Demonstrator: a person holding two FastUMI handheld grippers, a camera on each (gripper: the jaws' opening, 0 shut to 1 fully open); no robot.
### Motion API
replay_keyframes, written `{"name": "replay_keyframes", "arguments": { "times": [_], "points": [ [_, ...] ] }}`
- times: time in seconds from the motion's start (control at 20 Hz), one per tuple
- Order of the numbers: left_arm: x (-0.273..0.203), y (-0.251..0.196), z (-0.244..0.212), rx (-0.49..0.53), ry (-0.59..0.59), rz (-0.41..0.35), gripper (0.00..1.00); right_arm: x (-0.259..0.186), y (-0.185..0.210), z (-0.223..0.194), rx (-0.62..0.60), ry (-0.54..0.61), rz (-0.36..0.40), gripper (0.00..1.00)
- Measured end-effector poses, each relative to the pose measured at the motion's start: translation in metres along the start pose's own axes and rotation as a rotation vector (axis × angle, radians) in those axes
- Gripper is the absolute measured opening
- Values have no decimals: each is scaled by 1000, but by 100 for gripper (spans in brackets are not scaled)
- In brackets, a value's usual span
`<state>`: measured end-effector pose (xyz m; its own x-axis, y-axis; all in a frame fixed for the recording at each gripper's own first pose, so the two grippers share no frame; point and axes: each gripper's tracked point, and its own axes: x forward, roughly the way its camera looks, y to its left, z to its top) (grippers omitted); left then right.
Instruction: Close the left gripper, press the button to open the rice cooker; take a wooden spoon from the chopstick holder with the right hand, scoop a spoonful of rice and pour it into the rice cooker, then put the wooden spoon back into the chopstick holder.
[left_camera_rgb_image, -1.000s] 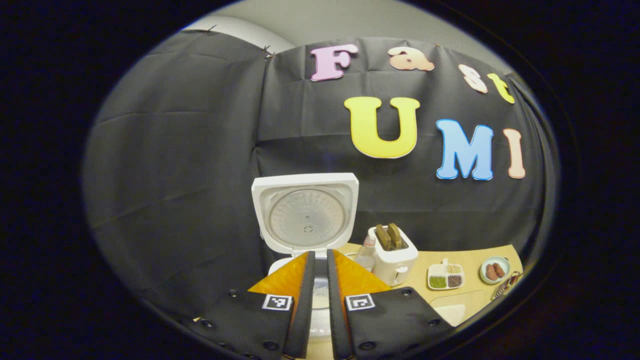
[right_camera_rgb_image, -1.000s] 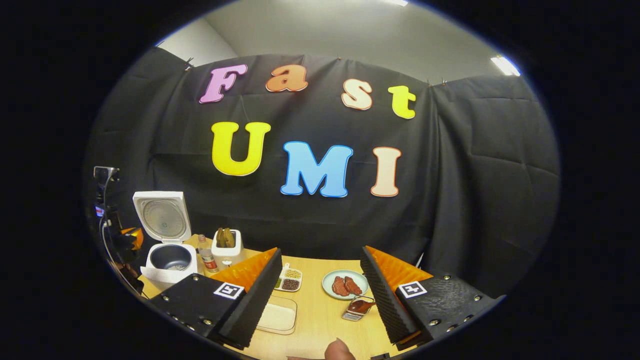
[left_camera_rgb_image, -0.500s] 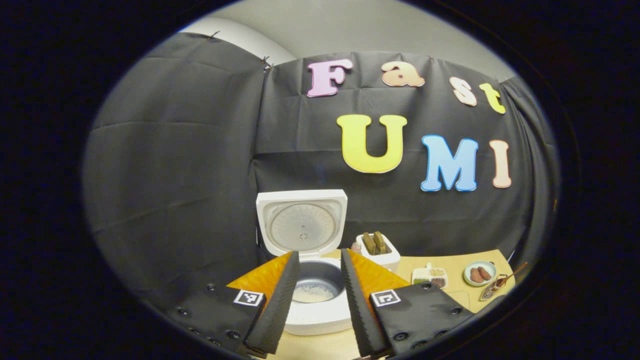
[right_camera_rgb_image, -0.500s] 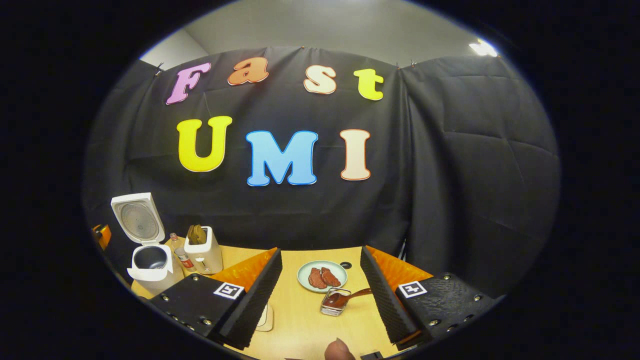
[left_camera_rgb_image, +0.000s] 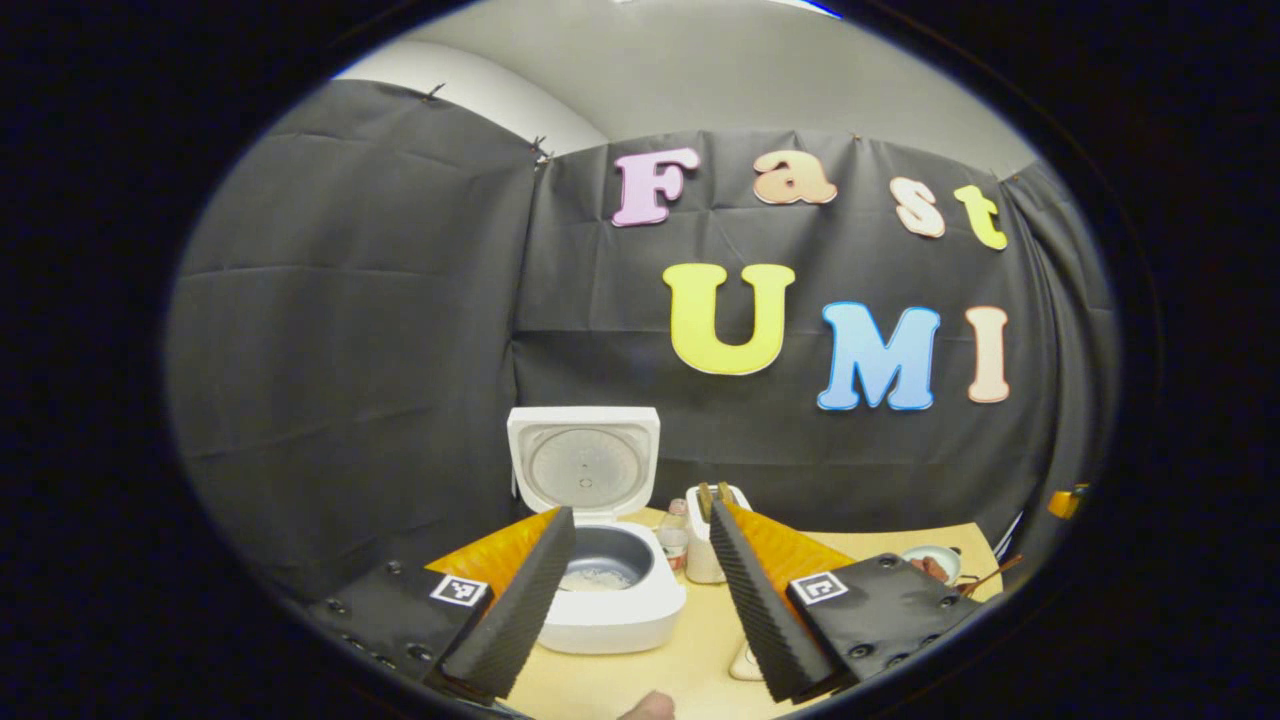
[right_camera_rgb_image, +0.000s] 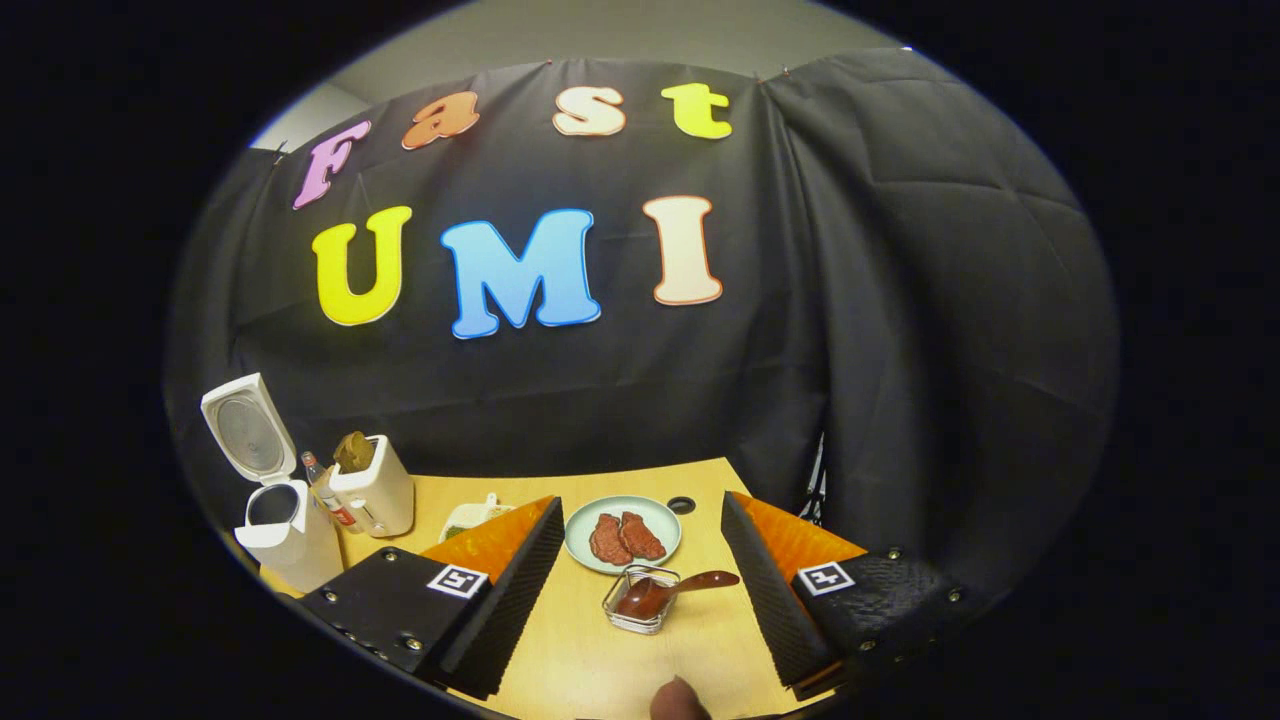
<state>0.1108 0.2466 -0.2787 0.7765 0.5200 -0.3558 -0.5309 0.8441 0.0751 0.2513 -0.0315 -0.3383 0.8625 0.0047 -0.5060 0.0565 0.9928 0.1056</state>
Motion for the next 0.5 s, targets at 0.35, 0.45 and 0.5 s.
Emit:
{"name": "replay_keyframes", "arguments": {
  "times": [0.35, 0.45, 0.5],
  "points": [
    [-42, -51, -20, 136, 69, -15, 96, 76, -51, -70, 129, 91, -30, 98],
    [-50, -66, -27, 155, 98, -32, 97, 92, -51, -92, 200, 130, -17, 99],
    [-55, -72, -29, 150, 112, -40, 98, 100, -50, -104, 234, 148, -10, 99]
  ]
}}
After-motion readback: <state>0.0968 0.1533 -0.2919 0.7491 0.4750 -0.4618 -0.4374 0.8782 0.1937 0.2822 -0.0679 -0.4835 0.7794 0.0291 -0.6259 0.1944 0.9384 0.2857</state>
